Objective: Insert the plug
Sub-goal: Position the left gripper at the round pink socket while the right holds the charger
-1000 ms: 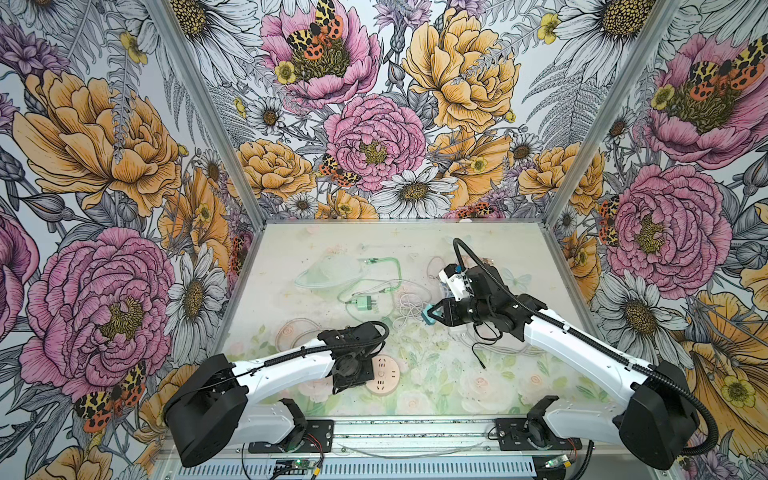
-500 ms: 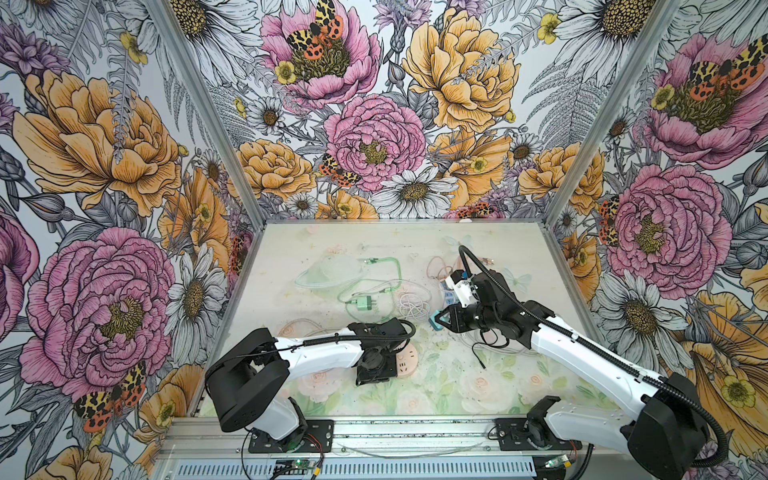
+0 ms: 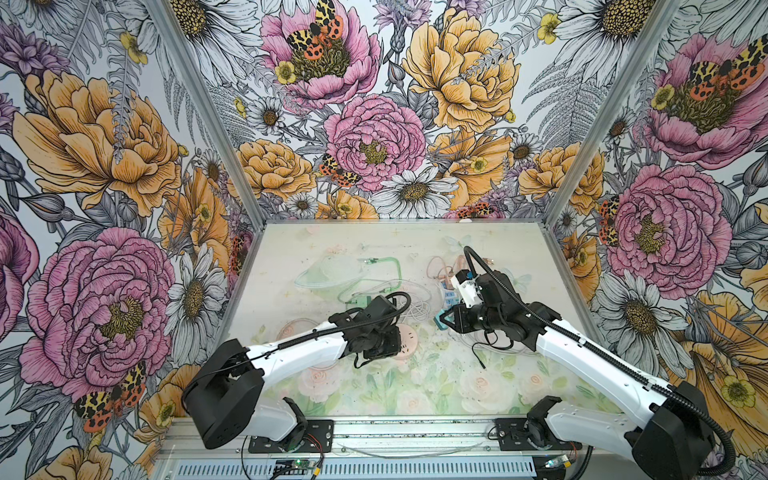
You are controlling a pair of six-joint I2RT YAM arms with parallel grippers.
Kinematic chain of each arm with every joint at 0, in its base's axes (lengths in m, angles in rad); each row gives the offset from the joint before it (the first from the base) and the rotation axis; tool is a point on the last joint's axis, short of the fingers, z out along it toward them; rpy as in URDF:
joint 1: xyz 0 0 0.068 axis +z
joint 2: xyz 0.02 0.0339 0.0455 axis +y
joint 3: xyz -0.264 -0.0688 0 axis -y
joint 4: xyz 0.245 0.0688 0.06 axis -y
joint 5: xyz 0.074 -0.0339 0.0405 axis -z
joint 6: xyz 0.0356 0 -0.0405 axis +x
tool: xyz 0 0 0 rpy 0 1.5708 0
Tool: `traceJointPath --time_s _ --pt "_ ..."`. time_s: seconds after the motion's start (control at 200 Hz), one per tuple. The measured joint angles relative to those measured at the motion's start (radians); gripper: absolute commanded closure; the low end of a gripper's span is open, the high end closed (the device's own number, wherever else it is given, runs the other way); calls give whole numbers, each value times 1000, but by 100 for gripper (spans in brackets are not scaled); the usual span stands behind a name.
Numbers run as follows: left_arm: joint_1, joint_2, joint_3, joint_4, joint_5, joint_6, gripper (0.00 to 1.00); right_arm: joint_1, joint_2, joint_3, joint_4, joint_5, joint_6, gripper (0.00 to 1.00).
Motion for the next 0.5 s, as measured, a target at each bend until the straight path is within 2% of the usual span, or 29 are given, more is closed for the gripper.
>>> traceJointPath --time_s 0.09,0.19,0.315,0.5 --pt "66 -67 0 -12 -11 26 84 0 0 0 0 6 3 100" --pt "153 -74 0 -17 -44 58 86 8 6 0 0 11 10 100" --pt "234 21 18 -16 -85 111 89 40 34 6 -1 35 11 100" --pt "296 168 23 48 -89 158 91 84 60 26 -3 63 21 100"
